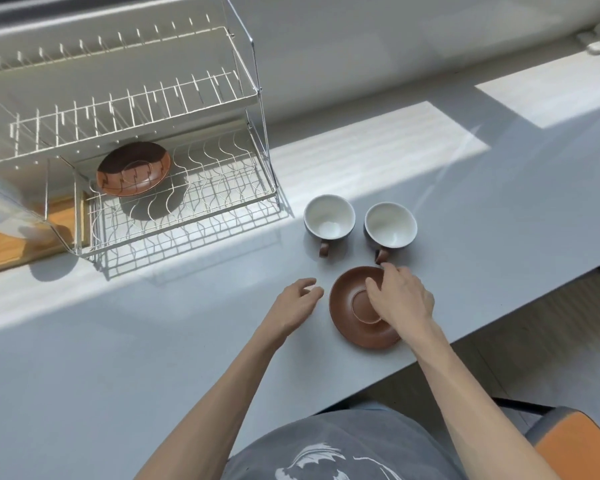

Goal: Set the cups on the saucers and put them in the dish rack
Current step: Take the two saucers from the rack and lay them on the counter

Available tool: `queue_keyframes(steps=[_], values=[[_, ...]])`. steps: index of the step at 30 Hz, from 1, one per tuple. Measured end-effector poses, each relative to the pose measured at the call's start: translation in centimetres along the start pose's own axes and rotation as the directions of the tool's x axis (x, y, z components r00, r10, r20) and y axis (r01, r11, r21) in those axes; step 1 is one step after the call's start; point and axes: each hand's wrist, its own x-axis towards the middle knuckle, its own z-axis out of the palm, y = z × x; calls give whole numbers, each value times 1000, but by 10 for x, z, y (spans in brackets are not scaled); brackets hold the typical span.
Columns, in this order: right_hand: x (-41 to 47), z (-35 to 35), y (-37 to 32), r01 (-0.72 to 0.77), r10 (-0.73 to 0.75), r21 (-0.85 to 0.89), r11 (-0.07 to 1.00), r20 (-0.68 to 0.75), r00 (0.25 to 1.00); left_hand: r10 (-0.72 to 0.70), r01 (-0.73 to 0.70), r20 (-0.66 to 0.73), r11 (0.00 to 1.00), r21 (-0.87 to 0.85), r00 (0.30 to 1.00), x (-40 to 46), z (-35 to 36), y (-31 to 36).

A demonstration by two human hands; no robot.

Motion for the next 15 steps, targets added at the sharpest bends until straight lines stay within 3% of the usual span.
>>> queue_keyframes(steps=[7, 15], values=[[9, -11, -57, 228, -223, -70, 971, 65, 973, 22, -8, -73, 982, 189, 997, -7, -52, -1], [22, -4, -134, 492, -450, -155, 857, 239, 860, 30, 25, -171, 949, 314, 985, -20, -130, -6]])
